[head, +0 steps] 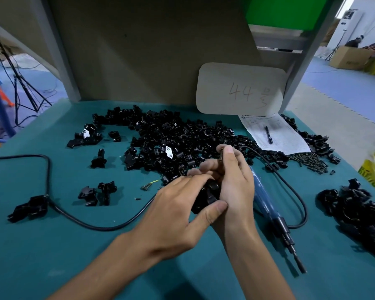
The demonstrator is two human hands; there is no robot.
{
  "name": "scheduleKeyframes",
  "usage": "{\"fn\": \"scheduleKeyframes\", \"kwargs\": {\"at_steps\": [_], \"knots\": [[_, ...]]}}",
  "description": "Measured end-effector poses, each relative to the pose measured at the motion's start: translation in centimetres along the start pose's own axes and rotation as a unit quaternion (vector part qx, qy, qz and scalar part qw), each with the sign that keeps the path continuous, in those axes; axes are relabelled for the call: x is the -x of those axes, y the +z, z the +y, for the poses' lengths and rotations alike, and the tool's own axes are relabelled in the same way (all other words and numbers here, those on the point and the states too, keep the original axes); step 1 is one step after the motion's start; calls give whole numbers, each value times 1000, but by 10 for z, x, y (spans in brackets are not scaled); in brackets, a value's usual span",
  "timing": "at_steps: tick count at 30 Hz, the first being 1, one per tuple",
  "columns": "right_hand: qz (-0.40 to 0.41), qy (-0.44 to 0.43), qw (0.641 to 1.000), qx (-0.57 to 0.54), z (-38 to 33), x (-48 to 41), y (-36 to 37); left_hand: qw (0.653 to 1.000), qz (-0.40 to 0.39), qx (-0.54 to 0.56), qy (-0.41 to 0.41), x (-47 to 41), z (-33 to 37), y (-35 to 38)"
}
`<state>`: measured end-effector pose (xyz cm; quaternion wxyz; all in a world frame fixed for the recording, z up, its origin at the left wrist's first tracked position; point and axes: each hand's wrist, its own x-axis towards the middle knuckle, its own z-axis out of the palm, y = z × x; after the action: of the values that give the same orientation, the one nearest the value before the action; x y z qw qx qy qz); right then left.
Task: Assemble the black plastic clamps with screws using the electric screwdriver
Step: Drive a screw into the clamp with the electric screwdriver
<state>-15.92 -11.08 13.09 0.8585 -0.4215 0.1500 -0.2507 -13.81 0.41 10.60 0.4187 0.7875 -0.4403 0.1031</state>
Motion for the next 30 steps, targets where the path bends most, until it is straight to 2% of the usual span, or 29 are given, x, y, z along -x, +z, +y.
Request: {"fn": "scheduleKeyframes", "kwargs": {"at_steps": [3, 5, 6, 7, 8, 9, 10, 11, 12, 13, 14, 15, 16, 18, 19, 20, 22, 24, 26, 27, 30], "knots": [[-7, -4, 1000, -2, 5, -2, -3, 1000, 14, -12, 20, 2, -5, 5], [-6, -3, 1000, 21, 11, -9, -12, 999, -28, 26, -31, 2, -11, 7], [2, -14, 998, 68, 13, -14, -20, 994, -63, 50, -70, 2, -15, 7], [8, -41, 986, 162, 16, -20, -32, 987, -94, 73, -108, 2, -20, 6], [3, -76, 952, 298, 17, -25, -49, 979, -108, 98, -145, 3, -24, 5], [-14, -103, 889, 447, 20, -29, -68, 968, -107, 133, -182, 3, -29, 3], [-38, -108, 805, 582, 25, -32, -87, 956, -98, 166, -222, 3, -32, 1], [-62, -92, 729, 675, 30, -33, -105, 938, -84, 197, -272, 2, -35, 0], [-86, -65, 675, 730, 36, -33, -119, 915, -71, 233, -322, 1, -38, -1], [-105, -44, 643, 758, 41, -33, -130, 886, -57, 284, -362, -2, -40, -2], [-107, -35, 630, 769, 42, -32, -138, 853, -41, 345, -389, -4, -40, -3], [-87, -50, 635, 766, 38, -32, -145, 823, -28, 400, -403, -7, -40, -3], [-47, -91, 631, 769, 31, -35, -152, 798, -20, 441, -410, -9, -39, -5], [53, -187, 569, 799, 11, -46, -175, 763, -14, 495, -416, -11, -38, -8], [80, -174, 534, 823, -2, -51, -184, 754, -16, 509, -415, -12, -38, -9], [77, -105, 521, 843, -11, -54, -188, 750, -22, 517, -412, -14, -38, -9], [49, 25, 528, 848, -18, -59, -190, 745, -29, 524, -411, -17, -35, -8], [29, 38, 548, 835, -18, -64, -191, 751, -35, 523, -402, -20, -33, -6], [19, 27, 603, 797, -24, -62, -189, 755, -41, 520, -396, -21, -30, -6], [17, 20, 649, 760, -31, -62, -188, 758, -40, 519, -394, -21, -30, -7], [29, 5, 861, 507, -59, -57, -169, 758, -39, 519, -393, -21, -31, -10]]}}
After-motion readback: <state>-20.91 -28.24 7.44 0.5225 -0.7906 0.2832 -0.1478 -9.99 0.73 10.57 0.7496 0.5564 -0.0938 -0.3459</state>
